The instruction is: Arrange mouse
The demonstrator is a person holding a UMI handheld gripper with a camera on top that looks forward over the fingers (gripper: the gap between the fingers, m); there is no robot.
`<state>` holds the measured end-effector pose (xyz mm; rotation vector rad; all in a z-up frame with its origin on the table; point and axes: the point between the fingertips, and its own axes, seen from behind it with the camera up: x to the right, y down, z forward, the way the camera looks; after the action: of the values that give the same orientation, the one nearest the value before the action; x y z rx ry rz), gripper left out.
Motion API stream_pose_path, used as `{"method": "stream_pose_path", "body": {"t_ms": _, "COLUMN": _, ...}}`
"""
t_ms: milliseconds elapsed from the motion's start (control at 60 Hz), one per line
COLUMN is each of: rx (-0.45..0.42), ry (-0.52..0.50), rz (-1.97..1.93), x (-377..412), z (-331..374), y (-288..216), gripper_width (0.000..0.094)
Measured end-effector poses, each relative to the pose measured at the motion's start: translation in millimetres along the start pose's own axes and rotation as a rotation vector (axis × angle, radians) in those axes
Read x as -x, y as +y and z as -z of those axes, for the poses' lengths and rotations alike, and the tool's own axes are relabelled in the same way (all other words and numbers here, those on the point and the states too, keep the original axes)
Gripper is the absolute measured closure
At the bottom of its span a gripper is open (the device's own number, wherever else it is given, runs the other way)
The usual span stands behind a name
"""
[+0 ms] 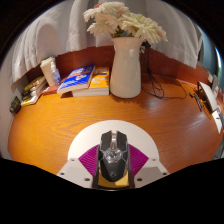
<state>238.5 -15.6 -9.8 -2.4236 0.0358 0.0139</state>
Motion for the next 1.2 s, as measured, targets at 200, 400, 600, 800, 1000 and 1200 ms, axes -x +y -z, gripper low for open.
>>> {"method": "stream_pose_path", "body": {"t_ms": 200, "rx": 0.003, "ry": 0.013, "rz": 0.004, "x": -2.7, "z": -2.9, "y": 1.5, "gripper_width": 0.0351}}
{"method": "stream_pose_path", "body": {"t_ms": 400, "rx": 0.057, "ry": 0.101, "rz": 0.059, "x": -10.6, "z": 24.2, "y": -4.2, "gripper_width": 0.0074}}
{"method": "stream_pose_path", "body": {"t_ms": 600, "rx": -0.03, "ry": 0.107, "rz": 0.06, "x": 40.8, "z": 110.3, "y": -36.4, "gripper_width": 0.0068}}
{"method": "stream_pose_path", "body": {"t_ms": 800, "rx": -0.161, "ry": 0.092, "rz": 0.021, "x": 116.1, "z": 203.5, "y": -52.4, "gripper_width": 0.0071}}
{"method": "stream_pose_path", "body": {"t_ms": 1000, "rx": -0.222, "ry": 0.03, "rz": 0.023, "x": 189.6, "z": 264.5, "y": -36.6, "gripper_width": 0.0072}}
{"method": "stream_pose_path", "body": {"t_ms": 1200, "rx": -0.212, "ry": 0.001, "rz": 0.066, "x": 231.2, "z": 290.4, "y": -5.9, "gripper_width": 0.0073}}
